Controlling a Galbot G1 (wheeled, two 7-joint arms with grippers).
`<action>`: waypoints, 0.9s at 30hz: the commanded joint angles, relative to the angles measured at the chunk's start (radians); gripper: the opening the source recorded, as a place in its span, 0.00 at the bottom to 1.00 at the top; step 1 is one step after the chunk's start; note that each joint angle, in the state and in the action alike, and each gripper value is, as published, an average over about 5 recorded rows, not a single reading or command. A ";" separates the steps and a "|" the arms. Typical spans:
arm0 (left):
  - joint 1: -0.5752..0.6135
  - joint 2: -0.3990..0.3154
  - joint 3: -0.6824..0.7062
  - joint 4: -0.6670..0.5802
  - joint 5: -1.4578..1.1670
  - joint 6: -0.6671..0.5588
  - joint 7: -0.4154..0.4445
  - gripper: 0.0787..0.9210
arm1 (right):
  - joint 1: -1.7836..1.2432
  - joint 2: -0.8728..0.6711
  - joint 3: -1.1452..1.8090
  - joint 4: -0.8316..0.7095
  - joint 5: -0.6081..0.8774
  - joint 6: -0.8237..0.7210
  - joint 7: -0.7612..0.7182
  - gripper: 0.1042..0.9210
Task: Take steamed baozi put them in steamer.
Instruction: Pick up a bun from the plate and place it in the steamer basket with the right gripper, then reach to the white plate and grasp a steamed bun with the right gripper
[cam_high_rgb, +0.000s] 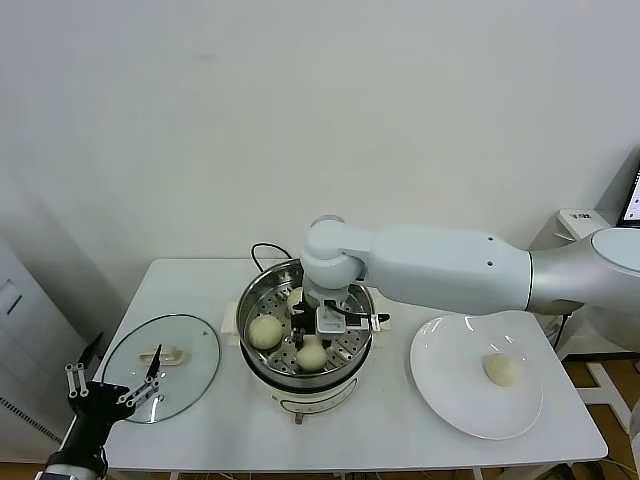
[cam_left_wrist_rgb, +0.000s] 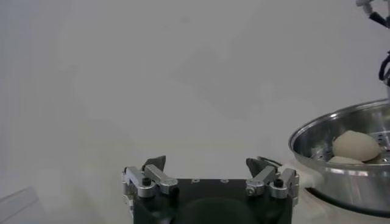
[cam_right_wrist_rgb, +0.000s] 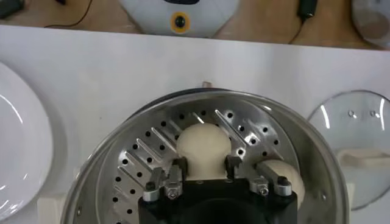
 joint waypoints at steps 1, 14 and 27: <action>-0.001 0.001 0.002 0.002 0.001 0.001 0.000 0.88 | -0.019 -0.003 0.025 0.000 -0.037 0.029 -0.008 0.56; -0.011 0.015 0.013 -0.004 0.009 0.007 0.000 0.88 | 0.216 -0.222 0.015 -0.233 0.495 -0.546 0.108 0.88; -0.027 0.021 0.027 -0.004 0.014 0.015 -0.001 0.88 | 0.034 -0.571 -0.065 -0.352 0.298 -0.583 0.018 0.88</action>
